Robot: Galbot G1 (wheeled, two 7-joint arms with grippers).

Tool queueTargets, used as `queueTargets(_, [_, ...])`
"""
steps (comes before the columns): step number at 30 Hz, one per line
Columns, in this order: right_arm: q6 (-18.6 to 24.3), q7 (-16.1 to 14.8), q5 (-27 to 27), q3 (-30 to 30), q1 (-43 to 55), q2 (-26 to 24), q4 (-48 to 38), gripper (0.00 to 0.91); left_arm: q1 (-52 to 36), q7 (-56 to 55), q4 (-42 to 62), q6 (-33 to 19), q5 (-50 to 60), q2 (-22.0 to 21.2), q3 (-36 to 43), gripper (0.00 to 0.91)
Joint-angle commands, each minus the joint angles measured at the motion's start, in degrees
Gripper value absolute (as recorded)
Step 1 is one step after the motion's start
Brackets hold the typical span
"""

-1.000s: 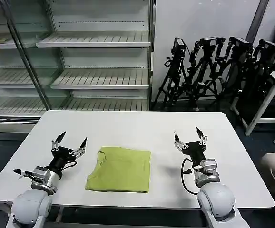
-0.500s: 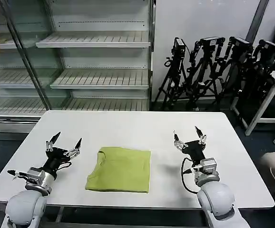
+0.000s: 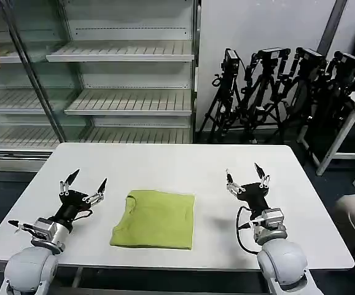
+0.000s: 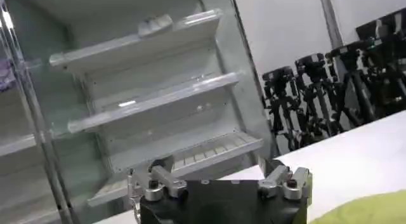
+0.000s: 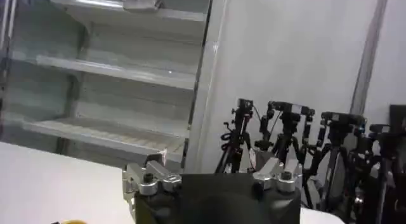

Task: Fold and organize the clothes.

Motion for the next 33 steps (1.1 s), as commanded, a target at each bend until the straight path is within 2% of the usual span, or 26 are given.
queueTargets(1, [0.1, 0.0, -0.6, 0.0, -1.3, 0.2, 2.4, 0.907, 0.8, 0.2, -1.0, -0.8, -0.1, 0.4, -0.6, 0.907])
queueTargets(7, [0.6, -0.1, -1.4, 0.4, -1.0, -0.3, 1.6, 0.907, 0.9, 0.1, -1.1, -1.0, -0.1, -0.4, -0.7, 0.907])
queueTargets(11, [0.8, 0.3, -4.5, 1.1, -0.5, -0.5, 2.1, 0.907, 0.8, 0.2, -1.5, -1.1, 0.1, -0.8, -0.6, 0.907])
queueTargets(18, [0.7, 0.0, -1.7, 2.2, -1.1, -1.5, 3.2, 0.907, 0.3, 0.4, -1.3, -2.2, 1.2, -1.0, -0.9, 0.907])
queueTargets(25, [1.0, 0.1, -3.5, 1.9, -1.1, -2.4, 3.0, 0.907, -0.2, 1.6, -0.6, -6.4, 3.3, -2.4, -0.7, 0.907])
queueTargets(33, [1.1, -0.1, -3.1, 0.7, -0.9, -2.6, 3.1, 0.907, -2.3, 0.1, 1.1, -6.9, 2.9, -2.6, -0.4, 0.907])
